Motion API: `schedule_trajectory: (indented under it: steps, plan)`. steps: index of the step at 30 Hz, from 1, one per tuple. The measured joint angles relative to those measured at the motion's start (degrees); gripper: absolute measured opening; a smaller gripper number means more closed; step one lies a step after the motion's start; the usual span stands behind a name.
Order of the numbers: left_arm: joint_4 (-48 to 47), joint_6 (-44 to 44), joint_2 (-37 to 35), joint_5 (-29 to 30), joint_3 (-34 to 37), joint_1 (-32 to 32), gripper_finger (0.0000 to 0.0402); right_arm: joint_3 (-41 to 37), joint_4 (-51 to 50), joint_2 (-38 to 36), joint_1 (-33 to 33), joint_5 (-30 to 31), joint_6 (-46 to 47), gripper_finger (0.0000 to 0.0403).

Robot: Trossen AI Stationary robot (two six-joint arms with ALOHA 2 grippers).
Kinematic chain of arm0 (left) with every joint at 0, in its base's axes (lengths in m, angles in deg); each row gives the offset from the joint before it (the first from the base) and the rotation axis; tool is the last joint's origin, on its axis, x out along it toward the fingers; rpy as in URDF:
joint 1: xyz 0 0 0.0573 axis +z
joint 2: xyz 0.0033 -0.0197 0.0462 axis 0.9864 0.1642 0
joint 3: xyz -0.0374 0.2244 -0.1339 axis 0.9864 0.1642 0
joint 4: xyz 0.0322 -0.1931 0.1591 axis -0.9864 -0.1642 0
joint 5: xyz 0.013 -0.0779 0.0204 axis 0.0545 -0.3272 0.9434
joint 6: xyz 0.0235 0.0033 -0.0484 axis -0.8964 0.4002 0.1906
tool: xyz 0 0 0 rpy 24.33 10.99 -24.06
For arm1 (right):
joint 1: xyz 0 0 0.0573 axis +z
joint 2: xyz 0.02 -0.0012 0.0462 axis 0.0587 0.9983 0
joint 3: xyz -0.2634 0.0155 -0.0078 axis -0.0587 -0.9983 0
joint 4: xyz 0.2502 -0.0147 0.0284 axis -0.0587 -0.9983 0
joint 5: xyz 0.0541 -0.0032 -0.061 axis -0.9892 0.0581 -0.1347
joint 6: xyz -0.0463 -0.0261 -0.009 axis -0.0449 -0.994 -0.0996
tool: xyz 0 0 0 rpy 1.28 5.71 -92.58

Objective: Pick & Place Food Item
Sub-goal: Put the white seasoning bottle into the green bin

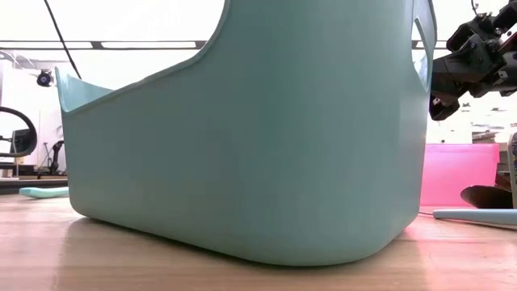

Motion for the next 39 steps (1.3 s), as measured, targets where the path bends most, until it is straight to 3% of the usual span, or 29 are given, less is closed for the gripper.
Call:
schedule_trajectory:
  steps: [7, 18, 23, 39]
  plan:
    - [4.45, -10.65, -0.02, 0.15, 4.87, -0.10, 0.0285, -0.01, 0.00, 0.00, -0.01, 0.01, 0.00, 0.0107]
    - [14.35, -20.32, -0.02, -3.63, 13.10, -0.10, 0.0285, 0.02, 0.00, 0.00, 0.00, 0.01, 0.00, 0.0107]
    - [14.44, -24.57, -0.28, -3.94, 15.71, -0.10, 0.0285, 0.02, 0.00, 0.00, 0.00, 0.02, 0.00, 0.0107]
    - [15.35, -25.67, -1.26, -4.57, 16.16, -0.10, 0.0285, 0.00, 0.00, 0.00, 0.00, 0.01, 0.00, 0.0107]
